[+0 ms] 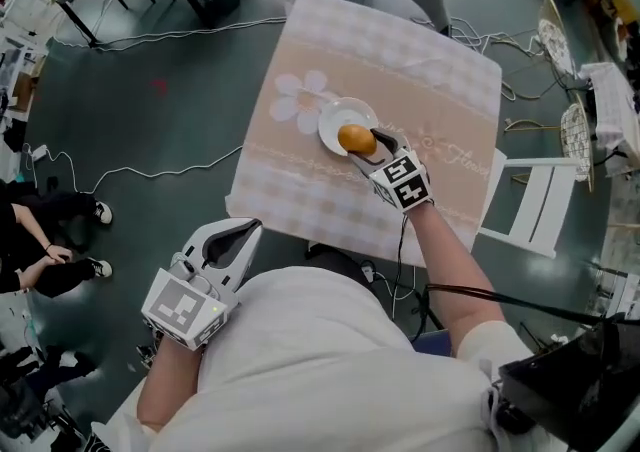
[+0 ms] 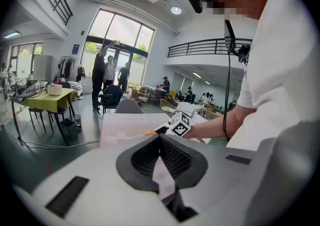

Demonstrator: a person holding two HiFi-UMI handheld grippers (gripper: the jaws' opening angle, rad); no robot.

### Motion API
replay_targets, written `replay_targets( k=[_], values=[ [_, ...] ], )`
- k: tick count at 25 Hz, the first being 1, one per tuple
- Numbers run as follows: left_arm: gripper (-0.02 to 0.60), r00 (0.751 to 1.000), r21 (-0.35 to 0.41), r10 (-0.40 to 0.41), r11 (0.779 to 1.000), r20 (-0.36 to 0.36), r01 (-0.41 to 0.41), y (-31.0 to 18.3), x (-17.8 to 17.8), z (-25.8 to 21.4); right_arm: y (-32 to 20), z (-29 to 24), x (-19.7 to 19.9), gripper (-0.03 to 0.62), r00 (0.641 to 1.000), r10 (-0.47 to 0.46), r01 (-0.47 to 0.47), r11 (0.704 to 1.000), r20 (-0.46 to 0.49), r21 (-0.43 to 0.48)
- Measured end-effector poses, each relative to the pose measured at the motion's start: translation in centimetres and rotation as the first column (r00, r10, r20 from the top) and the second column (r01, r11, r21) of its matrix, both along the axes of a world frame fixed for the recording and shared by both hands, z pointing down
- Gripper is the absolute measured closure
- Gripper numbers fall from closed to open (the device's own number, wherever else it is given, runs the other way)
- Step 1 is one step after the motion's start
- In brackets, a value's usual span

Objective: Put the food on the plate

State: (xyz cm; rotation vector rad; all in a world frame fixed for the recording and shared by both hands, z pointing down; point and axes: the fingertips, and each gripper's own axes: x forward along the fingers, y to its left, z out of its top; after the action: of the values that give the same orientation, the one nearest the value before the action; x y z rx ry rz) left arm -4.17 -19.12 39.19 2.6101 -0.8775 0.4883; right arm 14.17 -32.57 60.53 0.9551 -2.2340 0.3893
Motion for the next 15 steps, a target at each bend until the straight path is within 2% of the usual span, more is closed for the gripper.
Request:
replay_targets(
  k=[7,15],
  values=[
    [0.572,0.997,-0.023,-0.067,0.997,0.035,0.067,-2.3,0.3,0.6,-3.8,4.1,1.3,0.298,1.0,-0.008,0.007,0.998,-0.009,-0.069],
    [0.572,0.992,-0.054,-0.115,0.992,0.053,0.118,-3.3,0.9,1.3,-4.8,5.2,0.6,0.298,0.997,-0.072,0.072,0.994,0.0,-0.087]
  ],
)
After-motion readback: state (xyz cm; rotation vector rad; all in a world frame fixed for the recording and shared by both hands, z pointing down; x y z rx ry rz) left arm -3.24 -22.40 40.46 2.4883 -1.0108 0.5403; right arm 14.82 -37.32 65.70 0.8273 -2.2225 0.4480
